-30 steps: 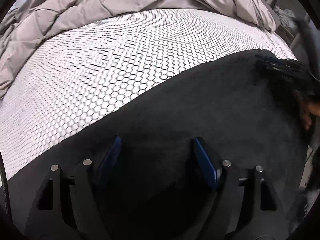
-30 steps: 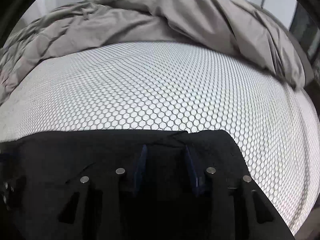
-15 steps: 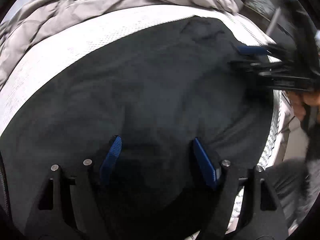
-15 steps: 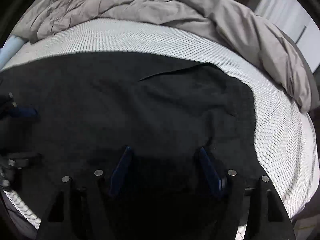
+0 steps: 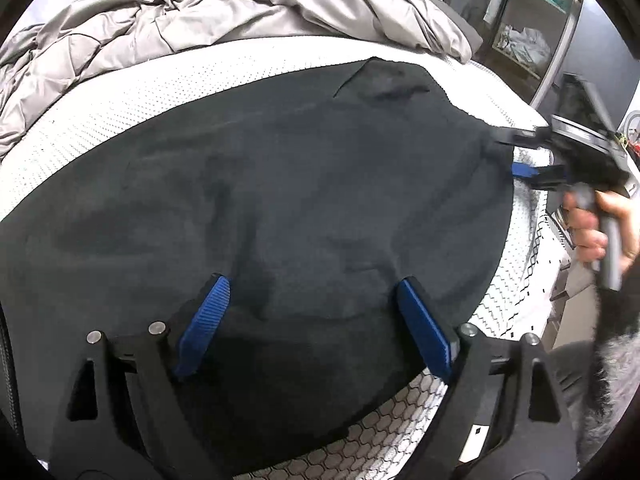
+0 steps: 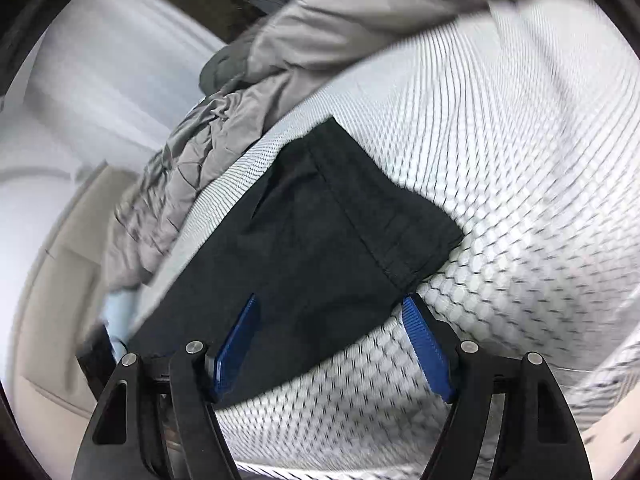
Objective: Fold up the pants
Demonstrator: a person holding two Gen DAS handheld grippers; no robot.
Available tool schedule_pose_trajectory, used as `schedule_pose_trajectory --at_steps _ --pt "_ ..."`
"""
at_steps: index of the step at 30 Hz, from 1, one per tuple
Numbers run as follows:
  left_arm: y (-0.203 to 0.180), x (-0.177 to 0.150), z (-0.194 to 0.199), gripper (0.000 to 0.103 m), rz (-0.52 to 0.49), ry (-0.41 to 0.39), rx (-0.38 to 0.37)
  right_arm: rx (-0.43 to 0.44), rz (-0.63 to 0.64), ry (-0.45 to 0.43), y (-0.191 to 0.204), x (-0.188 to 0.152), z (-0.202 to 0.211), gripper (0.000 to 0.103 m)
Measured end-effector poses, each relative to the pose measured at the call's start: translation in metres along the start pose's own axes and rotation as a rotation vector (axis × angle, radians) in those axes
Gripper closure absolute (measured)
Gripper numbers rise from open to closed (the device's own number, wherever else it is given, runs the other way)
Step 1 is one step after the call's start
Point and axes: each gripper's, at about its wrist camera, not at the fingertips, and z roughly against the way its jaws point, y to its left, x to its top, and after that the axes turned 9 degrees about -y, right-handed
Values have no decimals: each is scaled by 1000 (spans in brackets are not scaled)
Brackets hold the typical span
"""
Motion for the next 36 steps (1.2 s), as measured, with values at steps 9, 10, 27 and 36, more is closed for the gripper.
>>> schedule_pose_trajectory --at_steps 9,10,27,36 --pt "37 -1 55 18 66 -71 56 32 49 -236 58 32 -26 82" --pt "46 0 62 18 85 -80 71 61 107 -245 81 32 -21 83" --pt "154 -33 64 27 487 -25 -243 351 600 97 220 -54 -61 26" --pt "154 -18 15 36 598 42 -309 103 503 122 167 -37 -92 26"
